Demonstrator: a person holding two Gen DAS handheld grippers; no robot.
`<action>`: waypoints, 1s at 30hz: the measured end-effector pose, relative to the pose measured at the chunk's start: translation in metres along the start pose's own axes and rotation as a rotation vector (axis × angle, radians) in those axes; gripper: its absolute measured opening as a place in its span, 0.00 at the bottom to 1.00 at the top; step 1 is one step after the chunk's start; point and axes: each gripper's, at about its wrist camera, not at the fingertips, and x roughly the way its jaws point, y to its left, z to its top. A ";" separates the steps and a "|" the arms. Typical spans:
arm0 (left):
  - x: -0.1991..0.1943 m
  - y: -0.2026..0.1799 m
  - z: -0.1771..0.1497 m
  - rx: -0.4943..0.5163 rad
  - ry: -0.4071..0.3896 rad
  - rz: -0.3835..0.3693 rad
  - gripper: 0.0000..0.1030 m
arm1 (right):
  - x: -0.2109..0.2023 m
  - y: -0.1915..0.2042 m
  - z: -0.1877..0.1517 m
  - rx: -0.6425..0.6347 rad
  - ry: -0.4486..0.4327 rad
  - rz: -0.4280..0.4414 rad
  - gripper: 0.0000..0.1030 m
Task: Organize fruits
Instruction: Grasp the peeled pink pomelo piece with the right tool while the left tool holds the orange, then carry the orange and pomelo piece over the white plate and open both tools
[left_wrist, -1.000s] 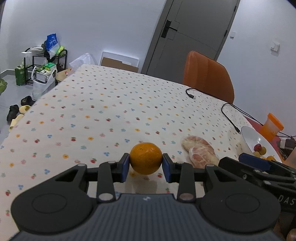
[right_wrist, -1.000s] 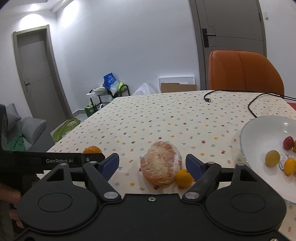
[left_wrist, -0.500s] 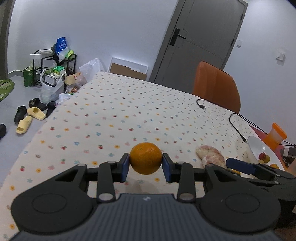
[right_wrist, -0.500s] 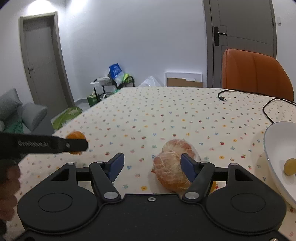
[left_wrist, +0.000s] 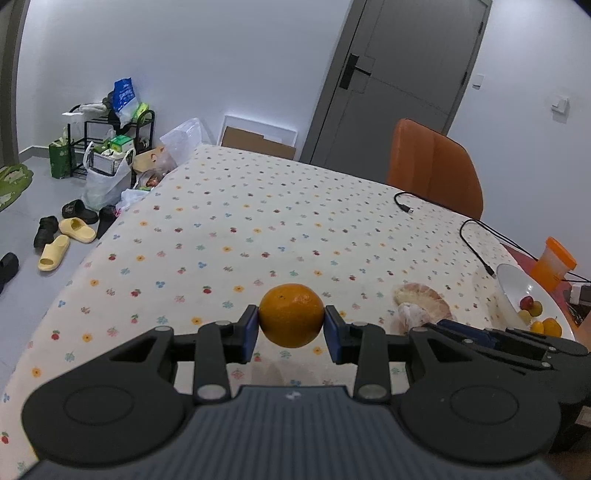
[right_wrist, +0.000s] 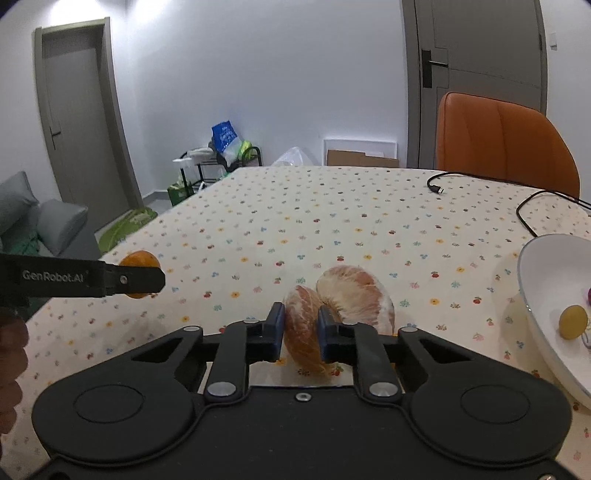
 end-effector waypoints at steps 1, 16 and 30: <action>-0.001 -0.001 0.000 0.003 -0.002 -0.002 0.35 | -0.002 0.000 0.000 0.003 -0.006 0.005 0.15; -0.015 -0.033 0.004 0.065 -0.031 -0.022 0.35 | -0.043 -0.022 0.004 0.062 -0.134 0.052 0.14; -0.011 -0.073 0.005 0.125 -0.038 -0.079 0.35 | -0.069 -0.051 0.001 0.112 -0.197 0.004 0.14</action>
